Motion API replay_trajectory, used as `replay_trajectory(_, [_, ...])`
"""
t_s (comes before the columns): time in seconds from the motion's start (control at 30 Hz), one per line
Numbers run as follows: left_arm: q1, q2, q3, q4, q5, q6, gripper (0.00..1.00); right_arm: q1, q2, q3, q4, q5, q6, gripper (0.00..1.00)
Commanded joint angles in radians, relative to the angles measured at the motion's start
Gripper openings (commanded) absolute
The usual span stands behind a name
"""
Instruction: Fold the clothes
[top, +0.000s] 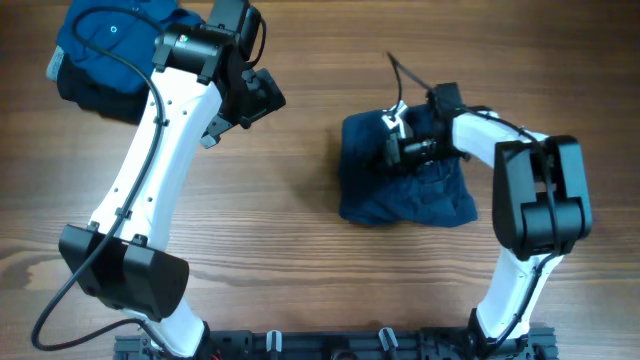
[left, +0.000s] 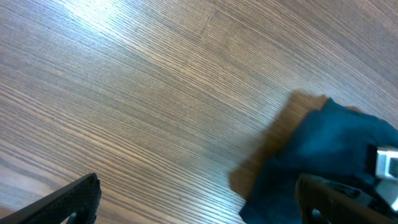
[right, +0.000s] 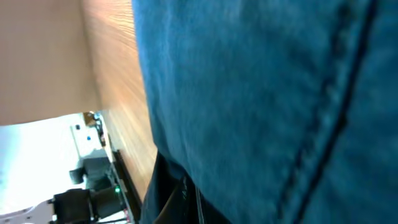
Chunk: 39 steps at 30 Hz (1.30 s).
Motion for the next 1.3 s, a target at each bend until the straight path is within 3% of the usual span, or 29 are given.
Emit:
replay_trajectory(0.0, [0.002, -0.005, 0.012, 0.001, -0.018, 0.008, 1.00, -0.025, -0.106, 0.048, -0.086, -0.121, -0.132, 0.08])
replay_trajectory(0.17, [0.002, -0.005, 0.012, 0.002, -0.018, 0.008, 1.00, -0.026, -0.285, 0.058, -0.111, -0.016, -0.032, 0.14])
replay_trajectory(0.2, [0.002, -0.005, 0.012, -0.002, -0.018, 0.008, 1.00, -0.031, -0.354, 0.058, -0.172, 0.090, -0.011, 0.17])
replay_trajectory(0.3, [0.002, -0.005, 0.012, -0.005, -0.017, 0.008, 1.00, -0.042, -0.401, 0.056, -0.277, 0.184, -0.024, 0.17])
replay_trajectory(0.47, [0.002, -0.005, 0.012, -0.001, -0.017, 0.008, 1.00, -0.045, -0.394, 0.000, -0.354, 0.172, -0.124, 0.16])
replay_trajectory(0.73, [0.000, -0.005, 0.012, 0.000, -0.012, 0.008, 1.00, -0.045, -0.358, -0.307, -0.074, 0.007, -0.090, 0.22])
replay_trajectory(1.03, [0.000, -0.005, 0.012, -0.001, 0.021, 0.005, 0.99, -0.045, -0.259, -0.425, 0.202, 0.000, 0.154, 0.23])
replay_trajectory(1.17, [0.000, -0.005, 0.012, -0.001, 0.020, 0.005, 1.00, -0.045, -0.253, -0.423, 0.250, -0.005, 0.182, 0.11])
replay_trajectory(1.27, [0.000, -0.005, 0.012, -0.001, 0.019, 0.005, 1.00, -0.046, -0.297, -0.422, 0.247, -0.050, 0.179, 0.10])
